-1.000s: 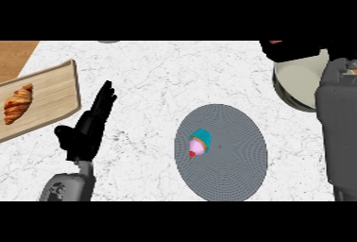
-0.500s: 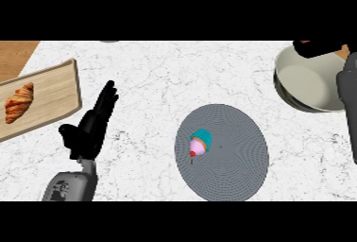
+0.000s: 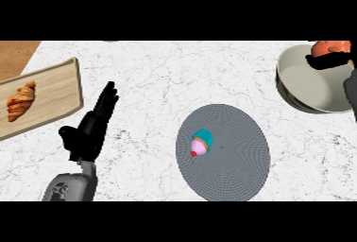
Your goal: Pick the squash from the placemat and place it in the bowl
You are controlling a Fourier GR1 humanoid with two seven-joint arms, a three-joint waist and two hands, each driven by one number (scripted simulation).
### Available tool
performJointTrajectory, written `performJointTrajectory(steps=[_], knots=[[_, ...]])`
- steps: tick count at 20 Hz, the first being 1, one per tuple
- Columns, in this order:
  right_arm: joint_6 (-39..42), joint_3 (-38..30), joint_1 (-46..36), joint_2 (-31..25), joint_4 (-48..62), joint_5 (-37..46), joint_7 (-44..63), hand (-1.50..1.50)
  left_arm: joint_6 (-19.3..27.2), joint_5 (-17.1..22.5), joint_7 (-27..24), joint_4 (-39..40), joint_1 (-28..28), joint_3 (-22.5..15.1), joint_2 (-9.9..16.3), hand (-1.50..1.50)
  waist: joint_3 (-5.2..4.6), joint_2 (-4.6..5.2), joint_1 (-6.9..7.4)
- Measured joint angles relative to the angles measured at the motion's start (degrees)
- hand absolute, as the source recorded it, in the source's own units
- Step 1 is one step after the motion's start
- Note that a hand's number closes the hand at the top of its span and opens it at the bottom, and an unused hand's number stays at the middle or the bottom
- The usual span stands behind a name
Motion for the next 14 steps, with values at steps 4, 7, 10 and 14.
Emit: performJointTrajectory(steps=[4, 7, 10, 14], knots=[[0.4, -3.2, 0.5, -1.0, 7.6, -3.2, -5.1, -1.50, 0.2, -0.1, 0.5, -0.3, -0.4, -0.5, -0.3, 0.00, 0.04, 0.15, 0.18], [3.2, -5.5, 0.8, -1.5, 12.2, -6.2, -8.9, -1.50, -0.3, 0.4, 0.1, 0.3, -1.1, 0.2, 0.2, 0.00, 0.08, 0.25, 0.28], [6.4, -7.3, 0.0, -2.5, 16.0, -8.7, -13.7, -1.50, -0.3, 0.5, 0.5, -0.1, -1.3, 0.1, 0.0, 0.00, 0.08, 0.27, 0.47], [7.0, -10.4, -0.2, -2.4, 18.3, -12.6, -20.9, -1.50, -0.5, 0.9, 0.1, -0.1, -1.0, 0.5, 0.1, 0.00, 0.09, 0.23, 0.44]])
